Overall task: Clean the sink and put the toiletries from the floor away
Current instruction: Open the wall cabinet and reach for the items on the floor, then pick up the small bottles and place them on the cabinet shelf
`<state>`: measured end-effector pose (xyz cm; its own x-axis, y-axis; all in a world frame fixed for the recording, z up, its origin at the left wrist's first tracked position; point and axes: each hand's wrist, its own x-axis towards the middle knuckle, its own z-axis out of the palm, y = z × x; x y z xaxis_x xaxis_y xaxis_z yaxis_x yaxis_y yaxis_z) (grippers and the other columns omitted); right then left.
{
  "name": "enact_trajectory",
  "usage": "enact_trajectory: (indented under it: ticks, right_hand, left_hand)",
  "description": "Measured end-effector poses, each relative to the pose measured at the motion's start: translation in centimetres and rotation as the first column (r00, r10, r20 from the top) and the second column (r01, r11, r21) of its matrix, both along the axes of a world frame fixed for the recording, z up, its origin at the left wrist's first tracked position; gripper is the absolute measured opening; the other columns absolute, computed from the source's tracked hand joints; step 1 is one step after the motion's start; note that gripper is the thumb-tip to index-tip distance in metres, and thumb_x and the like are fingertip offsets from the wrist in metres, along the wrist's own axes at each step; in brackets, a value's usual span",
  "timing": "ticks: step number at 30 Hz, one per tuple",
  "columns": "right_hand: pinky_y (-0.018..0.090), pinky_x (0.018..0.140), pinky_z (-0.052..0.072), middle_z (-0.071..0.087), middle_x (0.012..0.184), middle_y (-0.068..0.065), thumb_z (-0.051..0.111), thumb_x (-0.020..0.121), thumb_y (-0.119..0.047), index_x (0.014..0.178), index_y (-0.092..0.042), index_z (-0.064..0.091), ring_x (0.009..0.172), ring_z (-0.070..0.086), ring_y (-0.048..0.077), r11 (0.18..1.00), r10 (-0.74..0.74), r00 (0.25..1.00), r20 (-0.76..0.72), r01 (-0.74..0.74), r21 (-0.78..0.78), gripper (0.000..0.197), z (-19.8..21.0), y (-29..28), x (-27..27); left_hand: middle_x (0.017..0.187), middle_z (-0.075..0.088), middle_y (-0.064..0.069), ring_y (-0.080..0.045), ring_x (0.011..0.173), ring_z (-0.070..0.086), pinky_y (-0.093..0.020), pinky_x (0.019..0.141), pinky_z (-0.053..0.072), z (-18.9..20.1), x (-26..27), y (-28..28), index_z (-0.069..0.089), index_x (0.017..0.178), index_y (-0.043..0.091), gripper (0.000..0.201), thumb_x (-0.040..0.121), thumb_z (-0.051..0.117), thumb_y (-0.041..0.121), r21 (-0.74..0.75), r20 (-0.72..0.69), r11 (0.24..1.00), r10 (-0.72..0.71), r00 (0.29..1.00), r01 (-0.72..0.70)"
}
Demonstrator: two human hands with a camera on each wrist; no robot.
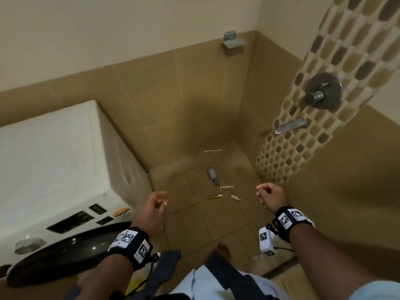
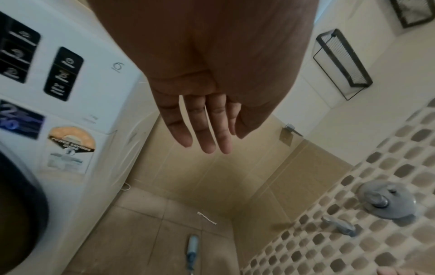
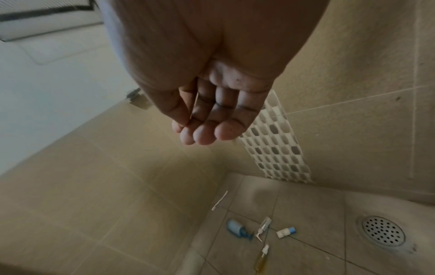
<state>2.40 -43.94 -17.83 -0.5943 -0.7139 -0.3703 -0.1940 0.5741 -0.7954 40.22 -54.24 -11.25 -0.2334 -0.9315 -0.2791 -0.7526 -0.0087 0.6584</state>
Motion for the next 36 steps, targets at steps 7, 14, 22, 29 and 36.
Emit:
enact_trajectory:
  ticks: [7,14,22,29,36]
  right_hand:
    - [0.03,0.054,0.048,0.073,0.081,0.009,0.053,0.095,-0.012,0.084,-0.022,0.069,0.059,0.06,0.023,0.964,-0.073,0.993,0.089,0.048,0.263,0.022,-4.9,-6.0,-5.1]
    - [0.03,0.049,0.046,0.068,0.072,0.009,0.055,0.094,-0.013,0.086,-0.018,0.071,0.055,0.057,0.022,0.927,-0.184,0.978,0.098,0.14,0.348,0.019,-7.3,-7.4,-8.1]
    - [0.027,0.048,0.039,0.064,0.067,0.012,0.057,0.096,-0.011,0.088,-0.012,0.07,0.05,0.05,0.022,0.816,-0.45,0.884,0.13,0.347,0.462,0.015,-11.5,-5.0,-10.2]
    - [0.03,0.056,0.046,0.068,0.072,0.013,0.057,0.095,-0.006,0.086,-0.017,0.072,0.055,0.056,0.021,0.786,-0.419,0.891,0.173,0.261,0.561,0.021,-22.5,-5.9,-9.8]
    - [0.047,0.088,0.056,0.075,0.096,0.01,0.06,0.088,-0.012,0.088,-0.022,0.075,0.093,0.07,0.035,0.769,-0.024,0.971,0.236,-0.133,0.625,0.018,-38.9,-13.4,-10.6]
  left_hand:
    - [0.1,0.065,0.0,-0.019,0.089,0.062,-0.019,0.063,0.041,-3.9,-4.6,-7.6,0.056,0.119,0.022,0.019,0.1,0.055,0.019,0.146,0.009,0.988,0.052,0.999,-0.053]
    - [0.101,0.069,0.002,-0.02,0.097,0.067,-0.032,0.083,0.053,-8.9,-9.8,-14.3,0.059,0.12,0.021,0.023,0.097,0.057,0.016,0.294,0.064,0.951,-0.122,0.99,0.098]
    - [0.112,0.068,-0.009,-0.028,0.106,0.063,-0.03,0.094,0.049,-17.5,-19.6,-23.3,0.057,0.13,0.013,0.032,0.099,0.05,0.013,0.418,0.117,0.831,-0.451,0.885,0.368]
    - [0.124,0.066,-0.017,-0.036,0.113,0.062,-0.036,0.095,0.05,-29.2,-27.0,-28.6,0.056,0.135,0.008,0.038,0.099,0.051,0.014,0.452,0.17,0.75,-0.604,0.779,0.483]
    - [0.121,0.067,-0.016,-0.035,0.109,0.063,-0.03,0.086,0.047,-45.8,-29.9,-29.3,0.058,0.131,0.014,0.033,0.098,0.054,0.017,0.463,0.233,0.758,-0.604,0.762,0.459]
